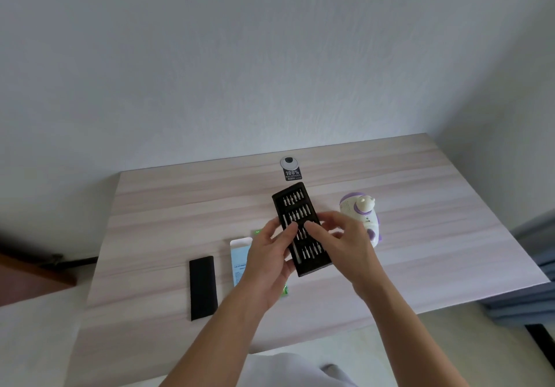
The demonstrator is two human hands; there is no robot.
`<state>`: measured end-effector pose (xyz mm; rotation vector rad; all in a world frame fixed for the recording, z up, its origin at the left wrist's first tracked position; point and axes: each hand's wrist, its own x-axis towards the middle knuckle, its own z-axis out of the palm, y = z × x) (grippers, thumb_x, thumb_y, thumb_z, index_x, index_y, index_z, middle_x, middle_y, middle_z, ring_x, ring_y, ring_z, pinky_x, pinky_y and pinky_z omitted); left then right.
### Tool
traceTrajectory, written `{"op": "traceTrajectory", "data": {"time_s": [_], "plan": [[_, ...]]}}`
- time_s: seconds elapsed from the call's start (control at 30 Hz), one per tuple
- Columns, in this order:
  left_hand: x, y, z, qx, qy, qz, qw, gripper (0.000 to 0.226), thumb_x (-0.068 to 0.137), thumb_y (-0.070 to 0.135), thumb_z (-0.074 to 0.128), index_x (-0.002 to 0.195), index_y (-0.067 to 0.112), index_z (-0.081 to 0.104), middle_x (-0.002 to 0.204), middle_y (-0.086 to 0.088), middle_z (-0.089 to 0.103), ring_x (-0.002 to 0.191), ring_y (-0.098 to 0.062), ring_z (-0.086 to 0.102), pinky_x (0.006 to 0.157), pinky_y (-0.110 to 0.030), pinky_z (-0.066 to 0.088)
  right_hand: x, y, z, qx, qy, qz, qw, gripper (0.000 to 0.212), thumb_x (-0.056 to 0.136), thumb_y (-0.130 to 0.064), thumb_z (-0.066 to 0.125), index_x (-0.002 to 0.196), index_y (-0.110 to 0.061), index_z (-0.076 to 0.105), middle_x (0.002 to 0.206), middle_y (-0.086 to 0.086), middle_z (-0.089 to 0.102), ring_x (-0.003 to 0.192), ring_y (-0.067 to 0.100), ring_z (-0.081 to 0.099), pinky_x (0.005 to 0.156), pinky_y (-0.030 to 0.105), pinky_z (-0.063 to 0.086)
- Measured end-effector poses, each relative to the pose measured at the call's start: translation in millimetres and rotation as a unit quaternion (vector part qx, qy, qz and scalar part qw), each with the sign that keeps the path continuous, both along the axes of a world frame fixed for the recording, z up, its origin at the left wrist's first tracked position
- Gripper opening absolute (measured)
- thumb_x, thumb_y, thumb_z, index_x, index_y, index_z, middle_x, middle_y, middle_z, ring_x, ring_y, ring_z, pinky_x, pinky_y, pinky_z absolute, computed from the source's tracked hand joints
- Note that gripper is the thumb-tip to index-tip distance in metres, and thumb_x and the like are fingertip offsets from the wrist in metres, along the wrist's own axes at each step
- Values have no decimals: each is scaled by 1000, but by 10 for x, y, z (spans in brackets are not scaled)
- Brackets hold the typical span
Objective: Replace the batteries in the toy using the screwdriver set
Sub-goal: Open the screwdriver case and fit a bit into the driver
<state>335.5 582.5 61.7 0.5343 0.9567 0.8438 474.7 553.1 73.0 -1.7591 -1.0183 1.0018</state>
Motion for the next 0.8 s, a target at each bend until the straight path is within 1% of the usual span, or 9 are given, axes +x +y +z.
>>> {"op": "traceTrajectory", "data": {"time_s": [0.1,0.23,0.3,0.37,0.47,0.5,0.6,0.67,0.8], "plan": [[82,9,8,-25,-52,14,998,32,100,12,57,128,27,56,115,-13,74,96,-24,73,87,-50,59,-57,-21,68,8,-21,-14,1000,18,85,-35,73,103,-35,73,85,-7,71,77,14,70,77,44,61],[176,8,7,-53,-95,-5,994,34,104,30,49,135,18,57,127,-16,68,114,-36,67,89,-49,58,-96,-48,148,16,-32,-37,999,18,86,-29,74,104,-33,73,81,-8,69,70,9,68,74,37,61],[205,18,14,-75,-98,-20,992,46,103,42,47,135,11,58,131,-19,65,111,-38,68,77,-42,61,-128,-72,172,18,9,-40,999,19,87,-29,74,104,-37,73,88,-9,72,72,9,71,75,37,62],[218,29,23,-92,-109,-33,989,53,100,50,48,130,9,62,127,-18,68,105,-37,70,65,-34,59,-152,-94,178,15,44,-36,998,21,88,-30,73,106,-40,72,95,-10,73,77,9,73,78,36,62],[204,30,32,-79,-126,-50,988,44,97,52,51,110,14,69,103,-9,74,87,-28,72,54,-29,54,-175,-114,186,4,76,-21,997,26,88,-29,73,112,-40,72,102,-9,75,84,11,74,82,34,61],[199,31,21,-73,-128,-52,988,40,96,52,53,106,16,69,99,-8,74,84,-26,71,56,-30,54,-189,-120,198,1,83,-15,996,28,87,-28,73,114,-39,71,102,-9,75,84,13,75,81,34,62],[201,37,-21,-75,-141,-51,986,38,91,52,60,100,18,71,94,-8,72,98,-32,67,75,-39,54,-227,-130,228,-2,81,-20,997,34,85,-26,77,116,-35,70,100,-10,74,82,12,74,71,28,61],[208,47,-52,-85,-151,-49,984,37,90,53,60,95,18,72,90,-8,70,104,-35,62,83,-43,52,-246,-142,246,-1,77,-38,996,33,83,-27,79,113,-37,71,96,-10,73,80,10,73,66,23,58],[194,77,-78,-116,-176,-44,976,42,92,50,58,89,12,74,93,-12,71,109,-39,62,104,-50,45,-257,-165,267,4,77,-67,995,33,79,-27,82,110,-37,72,95,-5,72,79,11,74,66,25,59]]}}
